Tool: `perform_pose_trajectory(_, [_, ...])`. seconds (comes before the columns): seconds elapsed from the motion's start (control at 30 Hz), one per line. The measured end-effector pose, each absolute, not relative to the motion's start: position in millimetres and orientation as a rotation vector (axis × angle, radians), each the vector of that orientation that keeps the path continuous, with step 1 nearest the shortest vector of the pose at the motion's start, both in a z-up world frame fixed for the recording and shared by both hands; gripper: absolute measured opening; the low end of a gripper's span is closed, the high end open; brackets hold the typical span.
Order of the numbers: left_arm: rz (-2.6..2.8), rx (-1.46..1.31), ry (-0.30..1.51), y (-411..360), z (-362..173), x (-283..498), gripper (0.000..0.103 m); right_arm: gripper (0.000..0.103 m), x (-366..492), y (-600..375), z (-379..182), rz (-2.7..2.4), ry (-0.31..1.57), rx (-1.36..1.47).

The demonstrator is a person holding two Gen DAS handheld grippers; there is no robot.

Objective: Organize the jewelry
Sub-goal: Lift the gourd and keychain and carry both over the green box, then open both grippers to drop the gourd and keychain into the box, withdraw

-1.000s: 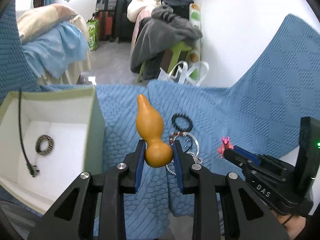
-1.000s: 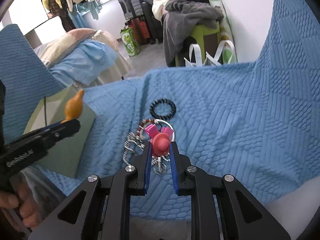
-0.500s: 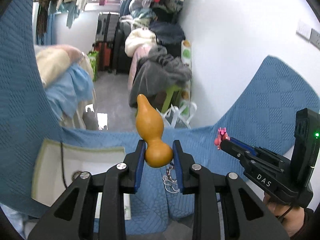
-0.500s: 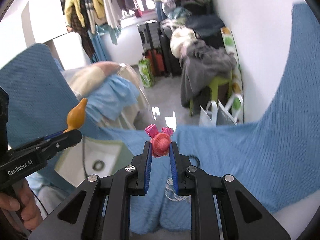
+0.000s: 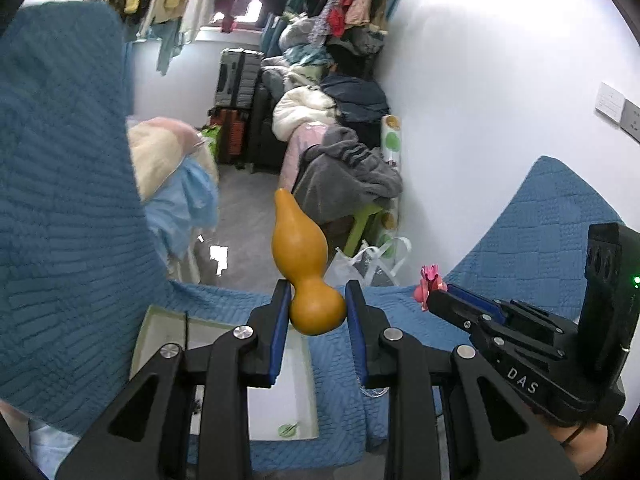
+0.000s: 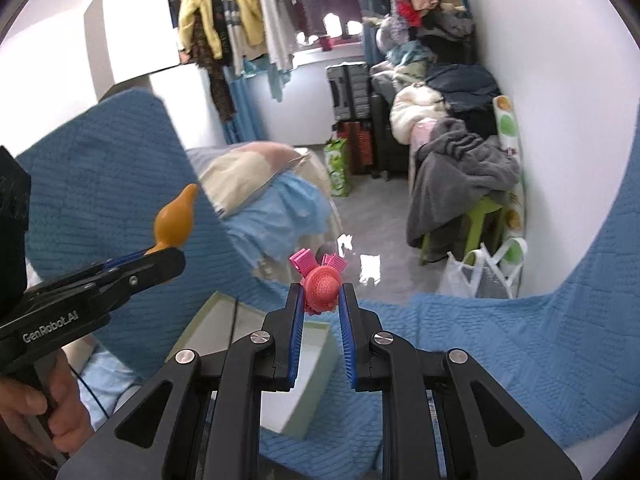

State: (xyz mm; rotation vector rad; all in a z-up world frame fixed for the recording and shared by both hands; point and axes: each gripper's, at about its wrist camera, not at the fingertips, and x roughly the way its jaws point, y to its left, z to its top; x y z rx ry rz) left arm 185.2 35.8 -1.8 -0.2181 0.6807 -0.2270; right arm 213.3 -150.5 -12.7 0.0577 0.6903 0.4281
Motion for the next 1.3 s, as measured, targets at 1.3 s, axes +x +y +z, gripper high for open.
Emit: perform_pose_trajectory(1.3, [-0.101,-0.320,1.030,104.2,-155.9,185.1,0.048,0.027,219.4,-67.8,-166.3,0.502,1.091,-0.006])
